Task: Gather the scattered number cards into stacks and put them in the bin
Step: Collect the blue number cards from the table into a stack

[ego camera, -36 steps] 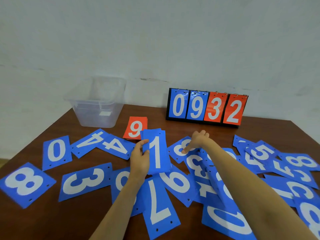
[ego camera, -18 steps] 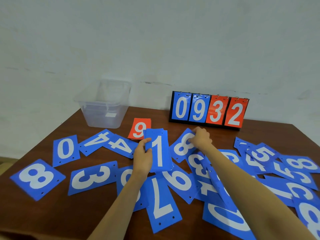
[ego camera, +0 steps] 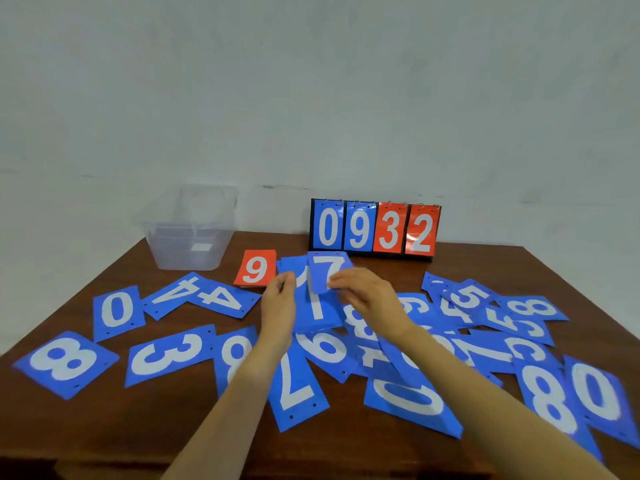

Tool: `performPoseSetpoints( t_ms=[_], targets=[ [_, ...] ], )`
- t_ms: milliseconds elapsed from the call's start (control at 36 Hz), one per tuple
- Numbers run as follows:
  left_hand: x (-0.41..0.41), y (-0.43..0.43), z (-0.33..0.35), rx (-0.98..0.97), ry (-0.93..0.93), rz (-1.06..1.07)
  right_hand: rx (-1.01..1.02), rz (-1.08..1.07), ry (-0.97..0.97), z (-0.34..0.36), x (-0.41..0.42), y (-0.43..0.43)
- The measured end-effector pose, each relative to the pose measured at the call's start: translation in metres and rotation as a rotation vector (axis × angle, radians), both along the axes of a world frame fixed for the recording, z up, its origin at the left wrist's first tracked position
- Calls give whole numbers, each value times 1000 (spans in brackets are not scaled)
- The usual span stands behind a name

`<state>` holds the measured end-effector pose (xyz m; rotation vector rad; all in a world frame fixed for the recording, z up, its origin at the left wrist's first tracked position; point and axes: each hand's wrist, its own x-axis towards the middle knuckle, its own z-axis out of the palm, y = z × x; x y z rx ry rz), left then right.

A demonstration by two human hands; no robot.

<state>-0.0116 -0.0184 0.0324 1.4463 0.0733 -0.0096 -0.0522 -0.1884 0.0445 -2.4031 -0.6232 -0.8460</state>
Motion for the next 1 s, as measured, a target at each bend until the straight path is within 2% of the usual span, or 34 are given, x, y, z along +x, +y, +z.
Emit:
performPoseSetpoints(
  t_ms=[250, 417, 528, 583, 667, 778, 917, 1000],
  targets=[
    [-29, -15, 10, -46, -62, -57, 26, 104, 217, -4, -35, -2],
    [-37, -14, 12, -81, -41, -76, -44, 95, 276, 0, -42, -2],
    [-37, -9, 13, -93, -37, -104, 256, -84, 288, -1, -39, 1],
    [-38, -6, 13, -82, -51, -135, 418, -216, 381, 4, -34, 3],
    [-40, -3, 11, -43, -69, -187, 577, -208, 524, 9, -25, 6],
    [-37, 0, 7, 25, -67, -187, 410, -201, 472, 5, -18, 12],
    [-28, 7, 0, 67, -58, -151, 362, -195, 534, -6, -9, 16],
    [-26, 11, -4, 103, -56, -97, 289, -267, 590, -9, -3, 17]
  ],
)
